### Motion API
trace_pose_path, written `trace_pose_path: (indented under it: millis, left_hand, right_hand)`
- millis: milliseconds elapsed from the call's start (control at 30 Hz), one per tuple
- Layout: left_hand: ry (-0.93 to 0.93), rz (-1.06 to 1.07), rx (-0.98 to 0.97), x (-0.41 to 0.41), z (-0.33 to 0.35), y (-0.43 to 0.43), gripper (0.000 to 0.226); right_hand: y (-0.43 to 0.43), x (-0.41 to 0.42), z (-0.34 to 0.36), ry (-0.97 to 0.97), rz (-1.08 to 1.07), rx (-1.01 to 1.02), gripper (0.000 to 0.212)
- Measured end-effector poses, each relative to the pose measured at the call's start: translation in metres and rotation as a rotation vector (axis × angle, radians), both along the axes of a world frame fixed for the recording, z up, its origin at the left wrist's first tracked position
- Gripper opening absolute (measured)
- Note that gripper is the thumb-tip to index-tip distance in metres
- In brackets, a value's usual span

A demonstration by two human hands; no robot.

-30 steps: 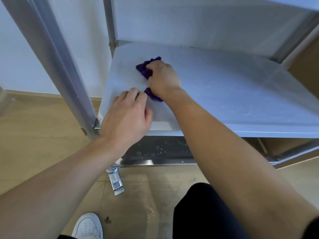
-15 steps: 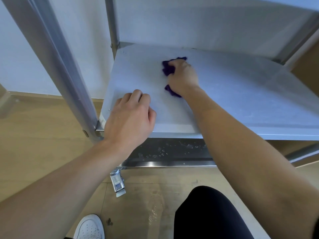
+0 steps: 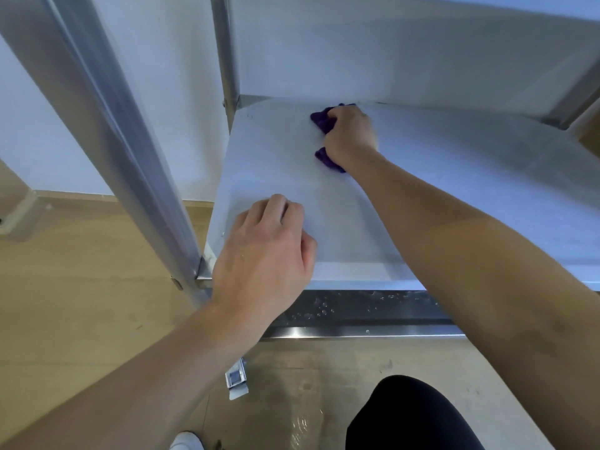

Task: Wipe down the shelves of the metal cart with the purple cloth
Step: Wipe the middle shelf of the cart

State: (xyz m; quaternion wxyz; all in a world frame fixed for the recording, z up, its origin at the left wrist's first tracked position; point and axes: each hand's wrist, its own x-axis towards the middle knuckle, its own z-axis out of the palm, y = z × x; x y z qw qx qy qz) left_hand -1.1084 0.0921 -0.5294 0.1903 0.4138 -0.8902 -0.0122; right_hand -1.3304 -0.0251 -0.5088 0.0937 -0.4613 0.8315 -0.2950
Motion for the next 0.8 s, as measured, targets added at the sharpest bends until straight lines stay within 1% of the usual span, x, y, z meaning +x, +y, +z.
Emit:
trace_pose_path:
  millis: [133,200,300,367,433,467,533,633,700,800]
  left_hand:
    - [0.003,-0.001,0.005,0.001,-0.003,-0.002,0.040]
    - [-0.001,0.002,-0.004,0.001,-0.003,-0.002,0.039]
    - [-0.004,-0.005,-0.014,0.002,-0.003,-0.003,0.039]
    - [0.012,-0.001,-0.031,0.002,-0.003,-0.003,0.039]
    - [0.023,0.008,-0.051,0.001,-0.005,-0.003,0.036]
    - [0.026,0.011,-0.061,0.001,-0.006,-0.003,0.035]
    - [0.037,0.016,-0.075,0.000,-0.007,-0.003,0.034]
    - [0.043,0.016,-0.084,0.001,-0.006,-0.002,0.034]
    - [0.042,0.013,-0.079,0.001,-0.005,-0.002,0.035]
    - [0.039,0.019,-0.070,0.000,-0.003,-0.001,0.035]
  right_hand:
    - [-0.015,-0.029,0.002,0.012,-0.164,-0.010,0.037]
    - [-0.021,-0.032,0.003,0.007,-0.186,-0.024,0.035]
    - [-0.032,-0.025,0.006,0.019,-0.170,-0.001,0.040]
    - [-0.038,-0.015,0.007,-0.059,-0.118,0.011,0.039]
    - [-0.045,-0.002,0.009,-0.199,-0.061,-0.020,0.030]
    - [-0.048,0.006,0.009,-0.211,-0.030,-0.029,0.027]
    - [-0.051,0.024,0.009,-0.152,0.073,-0.025,0.030]
    - [-0.052,0.046,0.006,0.072,0.251,0.017,0.042]
    - [-0.047,0.052,0.005,0.107,0.336,0.036,0.049]
    - [-0.036,0.055,0.004,0.126,0.453,0.047,0.052]
